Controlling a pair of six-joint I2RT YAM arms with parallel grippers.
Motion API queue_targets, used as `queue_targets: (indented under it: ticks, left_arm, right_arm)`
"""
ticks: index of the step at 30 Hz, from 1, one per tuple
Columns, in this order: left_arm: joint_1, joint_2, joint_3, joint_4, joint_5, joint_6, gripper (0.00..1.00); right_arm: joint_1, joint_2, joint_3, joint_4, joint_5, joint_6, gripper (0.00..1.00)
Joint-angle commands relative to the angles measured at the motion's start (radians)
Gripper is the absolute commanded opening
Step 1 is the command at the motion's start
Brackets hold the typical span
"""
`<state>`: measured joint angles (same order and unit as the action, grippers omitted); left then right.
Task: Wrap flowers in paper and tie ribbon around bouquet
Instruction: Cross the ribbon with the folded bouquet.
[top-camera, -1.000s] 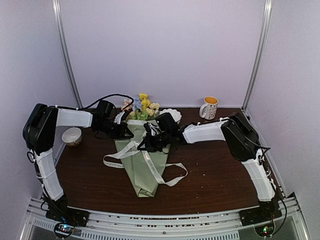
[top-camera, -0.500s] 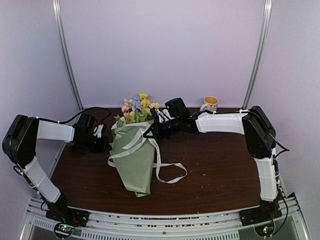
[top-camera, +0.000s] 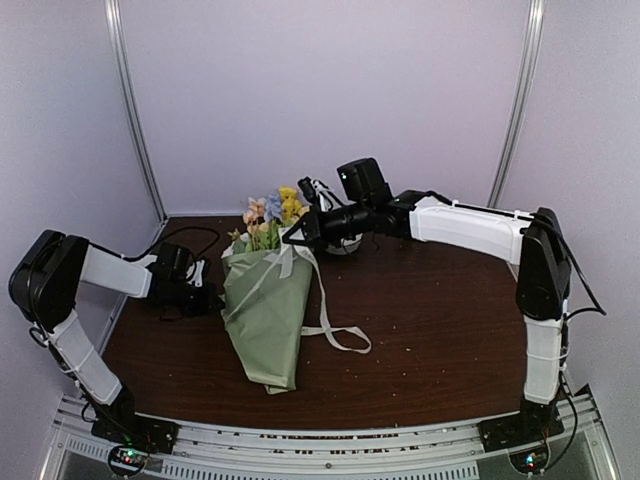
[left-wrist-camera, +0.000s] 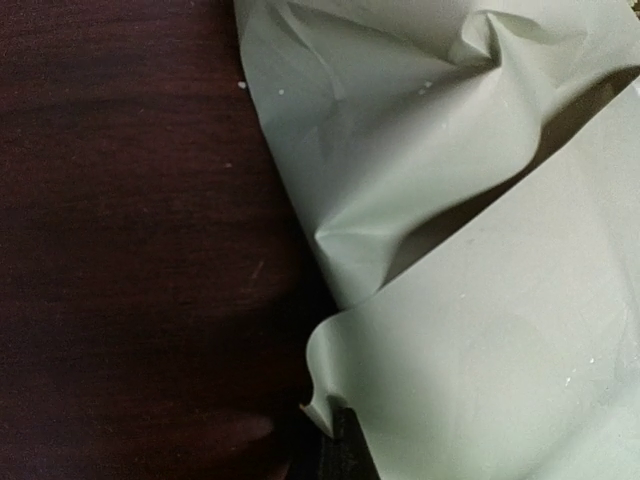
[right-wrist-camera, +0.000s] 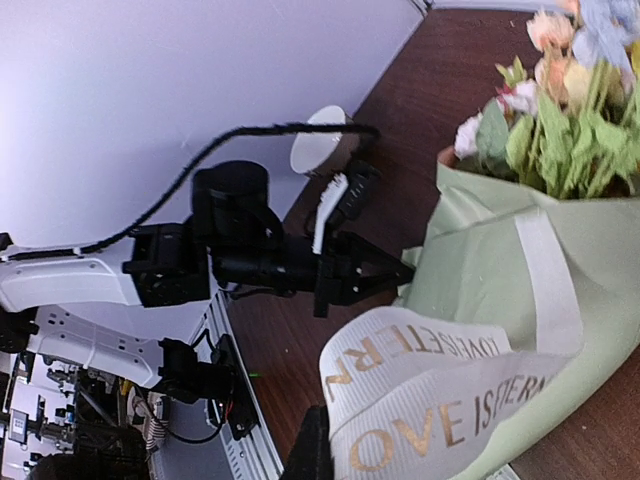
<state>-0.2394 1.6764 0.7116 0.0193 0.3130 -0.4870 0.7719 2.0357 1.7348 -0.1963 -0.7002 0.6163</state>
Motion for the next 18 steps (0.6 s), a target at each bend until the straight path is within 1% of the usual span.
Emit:
queue_targets:
  ticks: [1, 5, 10, 13, 15, 18]
  left_arm:
    - [0.002, 0.056, -0.039, -0.02, -0.042, -0.006, 0.0]
    - [0.002, 0.063, -0.04, -0.023, -0.046, 0.002, 0.0]
    - [0.002, 0.077, -0.05, -0.011, -0.042, 0.0, 0.0]
    - [0.002, 0.082, -0.059, 0.0, -0.041, -0.004, 0.0]
    - [0.002, 0.087, -0.061, 0.004, -0.04, -0.005, 0.0]
    - [0.002, 0.092, -0.065, 0.006, -0.039, -0.006, 0.0]
  right_arm:
    - [-0.008, -0.088, 0.148, -0.123, 0.018, -0.083, 0.0]
    - [-0.007, -0.101, 0.253, -0.181, 0.015, -0.097, 0.0]
    - [0.0, -0.095, 0.423, -0.241, 0.012, -0.118, 0.0]
    - [0.008, -0.09, 0.47, -0.206, 0.006, -0.093, 0.0]
    - [0.017, -0.08, 0.471, -0.156, 0.007, -0.064, 0.0]
    - [0.029, -0.024, 0.48, -0.077, 0.015, 0.012, 0.0]
